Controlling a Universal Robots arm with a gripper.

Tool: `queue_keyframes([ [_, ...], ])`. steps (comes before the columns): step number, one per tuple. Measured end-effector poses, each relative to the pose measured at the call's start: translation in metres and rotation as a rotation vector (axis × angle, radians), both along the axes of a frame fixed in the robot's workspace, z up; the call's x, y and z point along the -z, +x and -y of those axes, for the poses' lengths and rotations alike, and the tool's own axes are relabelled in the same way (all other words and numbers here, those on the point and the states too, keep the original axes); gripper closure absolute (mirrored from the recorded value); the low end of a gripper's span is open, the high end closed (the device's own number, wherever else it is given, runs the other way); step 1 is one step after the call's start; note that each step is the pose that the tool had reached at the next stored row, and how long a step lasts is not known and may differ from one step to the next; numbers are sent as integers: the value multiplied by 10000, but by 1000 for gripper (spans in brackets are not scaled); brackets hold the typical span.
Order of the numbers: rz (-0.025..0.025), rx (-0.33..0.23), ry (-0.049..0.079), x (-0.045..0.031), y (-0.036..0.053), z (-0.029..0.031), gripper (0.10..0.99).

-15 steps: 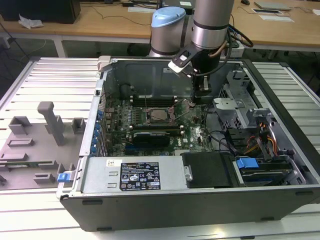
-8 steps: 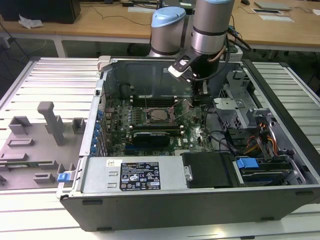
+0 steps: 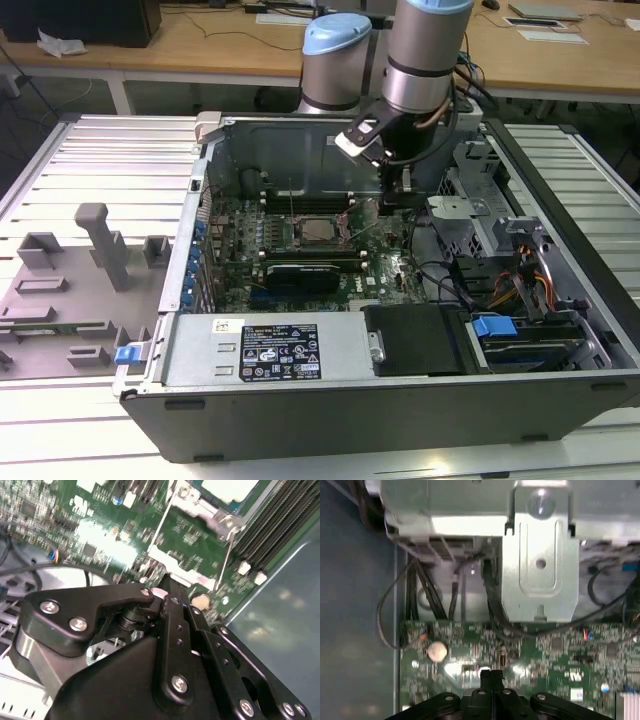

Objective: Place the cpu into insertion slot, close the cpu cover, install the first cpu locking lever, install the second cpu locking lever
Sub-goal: 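Close the cpu cover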

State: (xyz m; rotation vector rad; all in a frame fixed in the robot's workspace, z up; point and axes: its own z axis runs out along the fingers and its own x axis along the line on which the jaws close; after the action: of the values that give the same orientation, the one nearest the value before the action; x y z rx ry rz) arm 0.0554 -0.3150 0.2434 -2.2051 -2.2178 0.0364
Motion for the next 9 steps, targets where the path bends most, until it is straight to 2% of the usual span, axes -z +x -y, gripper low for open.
queue_keyframes([
  [1, -257, -2, 1, 2, 4, 0, 980],
  [2, -583, -1, 1, 3, 7, 0, 980],
  [6, -600, -2, 2, 3, 0, -1, 980],
  [9, -544, -2, 1, 3, -82, -1, 980],
])
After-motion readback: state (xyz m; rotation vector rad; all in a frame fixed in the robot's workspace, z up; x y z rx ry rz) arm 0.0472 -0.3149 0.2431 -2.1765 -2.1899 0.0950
